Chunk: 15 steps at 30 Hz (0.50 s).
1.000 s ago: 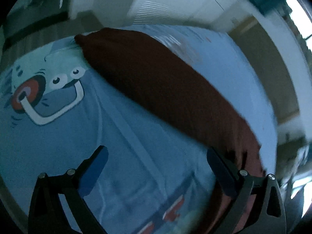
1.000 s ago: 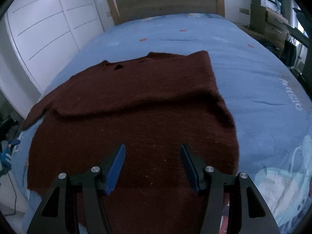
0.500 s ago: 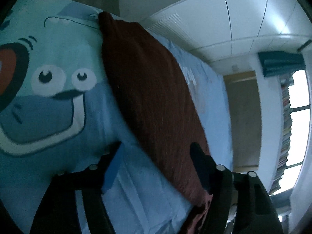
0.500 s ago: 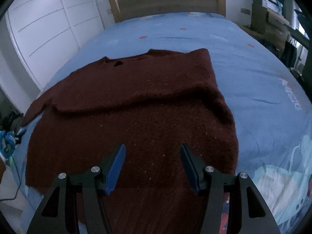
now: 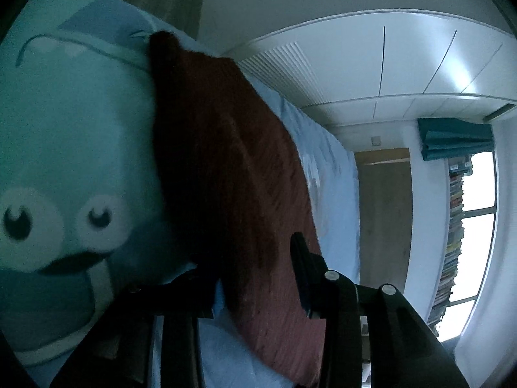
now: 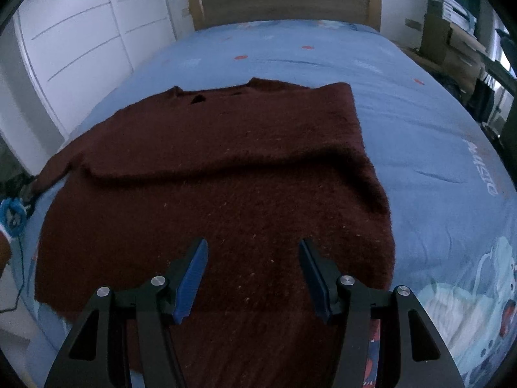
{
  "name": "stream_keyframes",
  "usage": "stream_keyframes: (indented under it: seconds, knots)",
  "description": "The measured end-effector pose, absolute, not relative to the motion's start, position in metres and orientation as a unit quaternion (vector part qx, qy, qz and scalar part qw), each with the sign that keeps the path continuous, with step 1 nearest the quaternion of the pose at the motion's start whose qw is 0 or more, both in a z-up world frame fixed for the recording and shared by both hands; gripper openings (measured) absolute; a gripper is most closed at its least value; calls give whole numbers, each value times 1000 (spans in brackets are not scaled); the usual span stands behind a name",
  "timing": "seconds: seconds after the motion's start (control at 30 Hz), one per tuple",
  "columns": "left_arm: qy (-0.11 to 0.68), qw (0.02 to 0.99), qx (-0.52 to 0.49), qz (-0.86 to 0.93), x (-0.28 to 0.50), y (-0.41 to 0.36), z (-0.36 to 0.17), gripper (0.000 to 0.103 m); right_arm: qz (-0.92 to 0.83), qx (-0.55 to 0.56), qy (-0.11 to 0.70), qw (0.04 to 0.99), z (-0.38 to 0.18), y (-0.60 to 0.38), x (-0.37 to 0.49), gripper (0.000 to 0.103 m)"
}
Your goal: Fold small clothes
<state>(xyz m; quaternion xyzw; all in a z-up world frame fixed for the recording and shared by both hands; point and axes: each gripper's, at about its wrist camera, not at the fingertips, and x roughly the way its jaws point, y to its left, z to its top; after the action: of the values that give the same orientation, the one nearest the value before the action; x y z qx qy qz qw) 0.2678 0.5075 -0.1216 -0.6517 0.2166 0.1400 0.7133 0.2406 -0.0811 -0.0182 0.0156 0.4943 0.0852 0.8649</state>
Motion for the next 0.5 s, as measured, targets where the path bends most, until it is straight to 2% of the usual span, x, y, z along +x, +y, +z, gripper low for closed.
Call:
stream_keyframes:
  seconds: [0.1,0.2,0.5]
  knots:
    - [216,710,-654,145,266,504,-124,27,85,14,493,866,-17,-80,241,60]
    - [235,707,-645,169,272,503,-123,14,87,14,491,867,-17,-78,241,60]
    - [241,721,-626,172,272,486,-104,11,101,11,485,868,-14,-73,236,60]
